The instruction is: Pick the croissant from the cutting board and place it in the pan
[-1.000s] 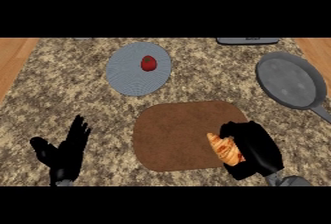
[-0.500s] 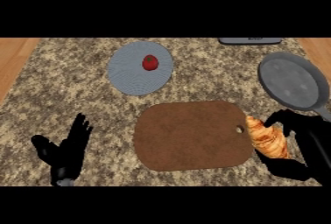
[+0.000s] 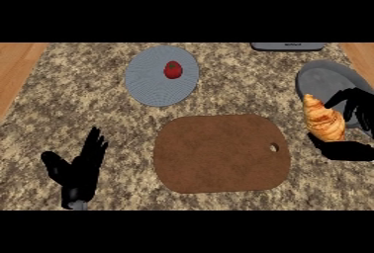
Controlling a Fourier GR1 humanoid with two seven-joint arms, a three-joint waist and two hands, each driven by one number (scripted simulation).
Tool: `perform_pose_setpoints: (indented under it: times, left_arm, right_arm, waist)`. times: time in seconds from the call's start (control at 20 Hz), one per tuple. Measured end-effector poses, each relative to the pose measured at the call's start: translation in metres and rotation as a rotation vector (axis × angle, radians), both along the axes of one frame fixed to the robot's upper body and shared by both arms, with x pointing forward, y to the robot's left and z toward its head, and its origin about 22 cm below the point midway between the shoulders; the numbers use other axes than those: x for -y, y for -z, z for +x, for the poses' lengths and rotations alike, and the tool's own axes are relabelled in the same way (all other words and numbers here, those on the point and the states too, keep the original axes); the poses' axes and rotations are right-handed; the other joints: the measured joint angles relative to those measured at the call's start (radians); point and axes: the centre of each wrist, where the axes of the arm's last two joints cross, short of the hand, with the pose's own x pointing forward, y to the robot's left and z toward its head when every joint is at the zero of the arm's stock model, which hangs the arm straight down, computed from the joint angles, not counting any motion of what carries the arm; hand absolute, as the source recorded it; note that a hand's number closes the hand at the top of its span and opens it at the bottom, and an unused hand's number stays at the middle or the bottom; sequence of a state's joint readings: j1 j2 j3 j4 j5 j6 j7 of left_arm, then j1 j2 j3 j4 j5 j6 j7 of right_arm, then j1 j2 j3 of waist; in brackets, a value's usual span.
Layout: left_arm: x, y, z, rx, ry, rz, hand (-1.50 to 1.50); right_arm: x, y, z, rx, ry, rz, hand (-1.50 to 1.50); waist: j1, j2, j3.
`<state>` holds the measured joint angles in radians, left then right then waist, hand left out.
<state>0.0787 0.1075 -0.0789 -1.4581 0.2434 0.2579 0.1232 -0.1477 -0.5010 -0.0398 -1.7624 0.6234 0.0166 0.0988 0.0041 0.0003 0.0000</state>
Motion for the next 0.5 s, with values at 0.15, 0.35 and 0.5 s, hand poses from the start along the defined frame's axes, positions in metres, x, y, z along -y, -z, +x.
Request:
perform_pose_setpoints:
  times: [0.15, 0.35, 0.5]
  left_arm:
    - [0.002, 0.001, -0.001, 0.005, 0.007, -0.002, 0.0]
    - [0.003, 0.004, 0.001, 0.004, 0.017, -0.005, 0.0]
    - [0.003, 0.003, 0.005, 0.008, 0.027, -0.005, 0.0]
  right_arm:
    - [0.015, 0.005, 0.027, 0.024, 0.035, 0.006, 1.5]
    - [0.037, 0.015, 0.062, 0.048, 0.081, -0.018, 1.5]
    - [0.054, 0.024, 0.086, 0.06, 0.113, -0.034, 1.5]
  waist:
    - [0.006, 0.002, 0.0]
    - [0.013, 0.004, 0.0]
    - [0.022, 0.007, 0.001]
